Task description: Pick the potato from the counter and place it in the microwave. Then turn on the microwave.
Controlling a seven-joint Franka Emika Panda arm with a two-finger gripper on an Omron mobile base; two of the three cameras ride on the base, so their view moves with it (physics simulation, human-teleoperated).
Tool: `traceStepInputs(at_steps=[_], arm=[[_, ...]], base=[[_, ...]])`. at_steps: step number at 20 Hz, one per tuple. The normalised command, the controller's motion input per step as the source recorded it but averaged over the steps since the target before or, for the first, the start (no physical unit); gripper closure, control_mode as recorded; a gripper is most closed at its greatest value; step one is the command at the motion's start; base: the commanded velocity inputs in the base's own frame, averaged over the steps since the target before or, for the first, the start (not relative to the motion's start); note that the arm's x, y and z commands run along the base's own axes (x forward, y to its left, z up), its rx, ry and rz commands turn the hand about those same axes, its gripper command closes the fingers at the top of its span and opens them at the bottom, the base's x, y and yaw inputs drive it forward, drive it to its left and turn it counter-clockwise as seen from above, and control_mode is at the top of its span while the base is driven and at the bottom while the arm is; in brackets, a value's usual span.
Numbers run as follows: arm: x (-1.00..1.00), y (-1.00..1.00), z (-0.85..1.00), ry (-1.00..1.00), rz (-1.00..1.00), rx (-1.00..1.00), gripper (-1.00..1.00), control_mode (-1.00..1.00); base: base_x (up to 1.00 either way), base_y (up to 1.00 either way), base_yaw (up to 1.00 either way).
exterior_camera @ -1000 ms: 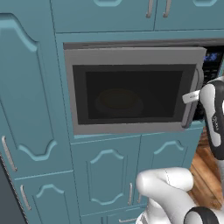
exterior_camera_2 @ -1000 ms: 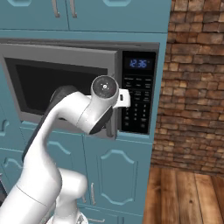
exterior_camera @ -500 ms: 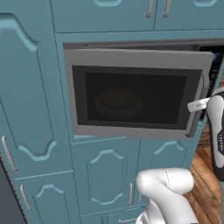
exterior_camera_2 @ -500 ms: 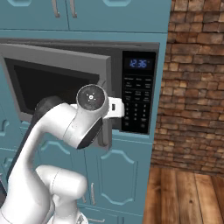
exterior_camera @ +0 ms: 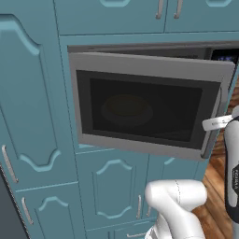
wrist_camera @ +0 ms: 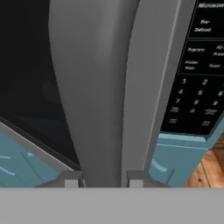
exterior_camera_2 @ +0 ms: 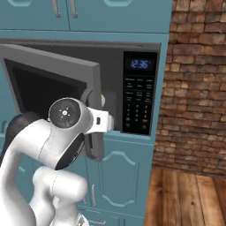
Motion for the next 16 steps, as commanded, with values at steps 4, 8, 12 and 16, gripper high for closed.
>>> traceStepInputs(at_steps=[4,8,12,16], arm=[[-0.62,0.13,0.02,0.00,-0.07,0.00,1.00,-1.00],[-0.60,0.15,0.02,0.00,-0.08,0.00,1.00,-1.00],[-0.57,0.13,0.02,0.00,-0.06,0.00,1.00,-1.00],[-0.53,0.12,0.03,-0.01,-0.03,0.00,1.00,-1.00]], base=[[0.00,0.00,0.00],[0.00,0.00,0.00],[0.00,0.00,0.00],[0.00,0.00,0.00]])
